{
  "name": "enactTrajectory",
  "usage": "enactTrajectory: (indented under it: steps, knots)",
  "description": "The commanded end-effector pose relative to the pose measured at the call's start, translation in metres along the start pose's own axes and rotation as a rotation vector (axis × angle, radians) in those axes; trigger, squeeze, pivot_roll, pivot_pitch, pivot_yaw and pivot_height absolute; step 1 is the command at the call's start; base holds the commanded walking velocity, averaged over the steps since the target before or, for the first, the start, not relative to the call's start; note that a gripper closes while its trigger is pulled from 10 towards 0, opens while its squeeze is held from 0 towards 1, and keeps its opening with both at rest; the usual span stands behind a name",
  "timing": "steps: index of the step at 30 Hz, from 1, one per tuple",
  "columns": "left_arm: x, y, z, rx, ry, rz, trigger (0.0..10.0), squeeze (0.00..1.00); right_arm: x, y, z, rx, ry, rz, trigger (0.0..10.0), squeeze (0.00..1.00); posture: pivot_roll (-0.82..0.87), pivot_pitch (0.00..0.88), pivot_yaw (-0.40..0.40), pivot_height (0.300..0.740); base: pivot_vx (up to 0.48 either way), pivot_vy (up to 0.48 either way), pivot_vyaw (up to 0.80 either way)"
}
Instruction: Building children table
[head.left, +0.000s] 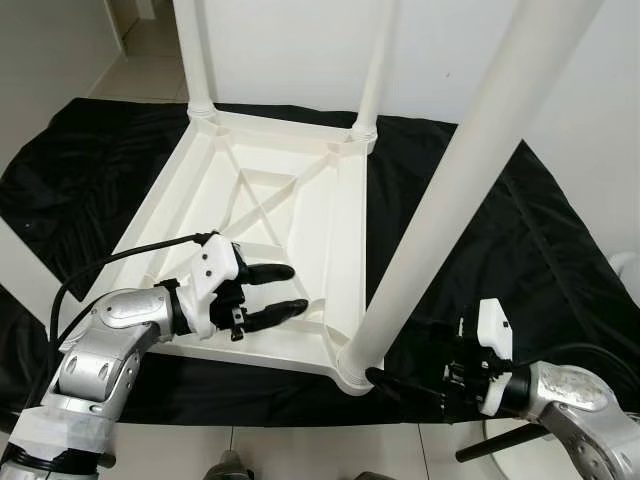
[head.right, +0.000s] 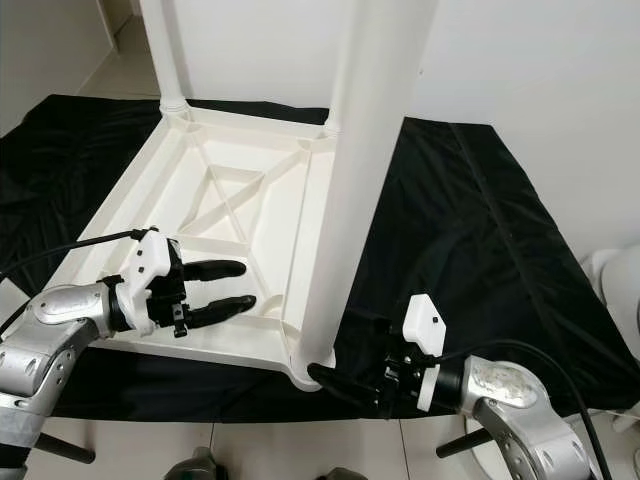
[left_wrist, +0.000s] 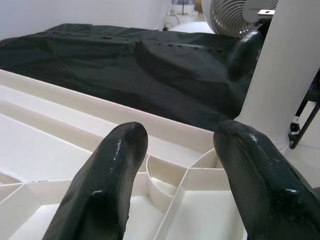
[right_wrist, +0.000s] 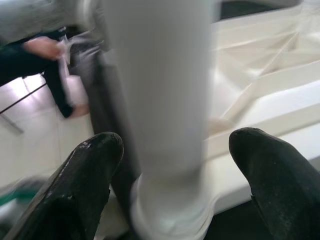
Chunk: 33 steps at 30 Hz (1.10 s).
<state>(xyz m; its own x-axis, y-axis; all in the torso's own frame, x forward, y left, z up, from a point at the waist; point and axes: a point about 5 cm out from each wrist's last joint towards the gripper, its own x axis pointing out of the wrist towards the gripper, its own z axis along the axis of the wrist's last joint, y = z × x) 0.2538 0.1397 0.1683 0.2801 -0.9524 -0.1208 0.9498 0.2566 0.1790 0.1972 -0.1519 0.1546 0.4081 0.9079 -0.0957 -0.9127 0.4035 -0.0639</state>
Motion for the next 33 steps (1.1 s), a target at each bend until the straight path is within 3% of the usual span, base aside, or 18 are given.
enactTrajectory:
  steps: [1,2,4,9,20,29,30,32,33]
  knots:
    - [0.005,-0.003,0.004,0.003,-0.007,0.007,10.0,0.00,0.011,-0.004,-0.003,-0.002,-0.019,-0.059,10.0,0.00,0.06,0.000,-0.049,0.740,0.000,0.000,0.00]
    - [0.007,-0.004,0.006,0.006,-0.015,0.002,10.0,0.00,0.022,-0.006,-0.003,0.000,-0.056,-0.090,10.0,0.00,0.06,0.000,-0.053,0.740,0.000,0.000,0.00]
    - [0.007,-0.004,0.006,0.006,-0.015,0.002,10.0,0.00,0.022,-0.006,-0.003,0.000,-0.056,-0.090,10.0,0.00,0.06,0.000,-0.053,0.740,0.000,0.000,0.00]
    - [0.012,-0.005,0.005,0.007,-0.021,-0.002,10.0,0.00,0.047,-0.011,-0.003,0.026,-0.129,-0.164,10.0,0.00,0.06,0.000,-0.052,0.740,0.000,0.000,0.00]
    - [0.027,-0.006,0.005,0.020,-0.035,0.009,10.0,0.00,0.063,-0.027,-0.007,0.028,-0.176,-0.348,10.0,0.00,0.05,0.000,-0.058,0.740,0.000,0.000,0.00]
    - [0.038,-0.005,0.009,0.002,-0.069,0.019,10.0,0.00,0.047,-0.036,-0.009,0.025,-0.182,-0.455,10.0,0.00,0.05,0.000,-0.056,0.740,0.000,0.000,0.00]
    - [0.041,-0.005,0.010,0.002,-0.077,0.019,10.0,0.00,0.033,-0.042,-0.011,0.016,-0.167,-0.497,10.0,0.00,0.04,0.000,-0.047,0.740,0.000,0.000,0.00]
    - [0.041,-0.005,0.010,0.002,-0.077,0.019,10.0,0.00,0.033,-0.042,-0.011,0.016,-0.167,-0.497,10.0,0.00,0.04,0.000,-0.047,0.740,0.000,0.000,0.00]
    - [0.044,-0.004,0.011,0.003,-0.081,0.022,10.0,0.00,0.020,-0.047,-0.012,0.003,-0.152,-0.538,10.0,0.00,0.03,0.000,-0.044,0.740,0.000,0.000,0.00]
